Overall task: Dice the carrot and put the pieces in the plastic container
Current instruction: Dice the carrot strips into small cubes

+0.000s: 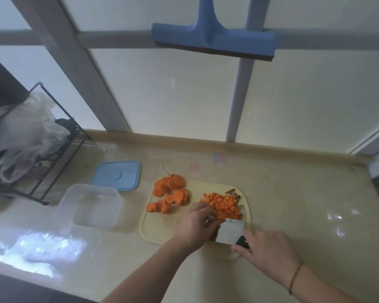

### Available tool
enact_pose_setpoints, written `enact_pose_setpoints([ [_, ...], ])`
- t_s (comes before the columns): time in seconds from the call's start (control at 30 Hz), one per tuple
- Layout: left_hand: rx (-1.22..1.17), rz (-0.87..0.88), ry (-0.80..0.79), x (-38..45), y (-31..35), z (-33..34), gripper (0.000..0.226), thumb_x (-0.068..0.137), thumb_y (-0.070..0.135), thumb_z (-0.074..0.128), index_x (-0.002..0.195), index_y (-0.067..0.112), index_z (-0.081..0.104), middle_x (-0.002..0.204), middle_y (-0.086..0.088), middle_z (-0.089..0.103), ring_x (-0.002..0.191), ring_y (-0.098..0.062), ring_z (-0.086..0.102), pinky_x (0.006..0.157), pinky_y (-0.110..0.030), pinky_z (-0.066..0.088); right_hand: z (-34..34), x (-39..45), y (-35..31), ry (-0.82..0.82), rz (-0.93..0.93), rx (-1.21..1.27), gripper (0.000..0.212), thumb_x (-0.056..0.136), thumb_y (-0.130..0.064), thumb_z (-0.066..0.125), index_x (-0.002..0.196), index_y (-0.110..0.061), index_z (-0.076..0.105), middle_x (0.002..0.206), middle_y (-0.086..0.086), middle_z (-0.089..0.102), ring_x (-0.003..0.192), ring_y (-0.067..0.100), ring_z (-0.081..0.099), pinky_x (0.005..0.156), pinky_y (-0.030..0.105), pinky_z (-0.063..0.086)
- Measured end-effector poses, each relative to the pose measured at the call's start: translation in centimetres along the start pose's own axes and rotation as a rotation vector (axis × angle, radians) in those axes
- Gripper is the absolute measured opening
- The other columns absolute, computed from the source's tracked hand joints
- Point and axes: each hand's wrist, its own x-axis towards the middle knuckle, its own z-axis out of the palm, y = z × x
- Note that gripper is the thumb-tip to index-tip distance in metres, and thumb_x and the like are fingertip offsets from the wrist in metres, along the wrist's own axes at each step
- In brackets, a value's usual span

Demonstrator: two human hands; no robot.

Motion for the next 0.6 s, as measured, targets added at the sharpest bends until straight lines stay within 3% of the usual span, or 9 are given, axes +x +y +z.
enact_pose_setpoints([
  [0.1,-0.003,-0.002,-0.002,0.5,0.6,0.1,0.010,0.086,0.028,0.077,0.094,0.022,0.078,0.100,0.010,0.065,0.096,-0.010,0.055,0.083,-0.025,0.047,-0.5,0.2,-0.3,-0.035,-0.007,-0.007,0.079,0.076,-0.073,-0.004,0.108,-0.025,0.051,0.099,-0.002,0.068,0.088,0.022,0.066,0.061,0.035,0.038],
  [0.17,0.013,0.002,0.018,0.8,0.8,0.1,0.009,0.086,0.029,0.077,0.092,0.023,0.079,0.099,0.009,0.066,0.097,-0.013,0.052,0.085,-0.027,0.046,-0.5,0.3,-0.3,-0.033,-0.017,-0.011,0.079,0.076,-0.072,-0.004,0.108,-0.025,0.051,0.100,-0.002,0.068,0.089,0.022,0.066,0.063,0.035,0.038],
  [0.33,0.094,-0.009,0.053,1.7,0.7,0.3,0.011,0.086,0.026,0.077,0.093,0.019,0.081,0.101,0.003,0.071,0.097,-0.020,0.053,0.084,-0.033,0.047,0.2,0.4,0.2,-0.019,-0.020,-0.029,0.117,0.052,-0.074,-0.040,0.109,-0.026,0.051,0.100,-0.002,0.069,0.089,0.023,0.067,0.061,0.035,0.037],
  [0.6,0.112,-0.071,0.129,3.0,-2.1,-2.4,0.014,0.092,0.013,0.069,0.102,0.014,0.079,0.104,0.000,0.071,0.099,-0.016,0.059,0.089,-0.032,0.049,-0.1,0.9,0.4,-0.043,-0.070,-0.010,0.099,0.066,-0.076,-0.020,0.115,-0.026,0.050,0.100,-0.003,0.067,0.087,0.022,0.065,0.061,0.035,0.038],
])
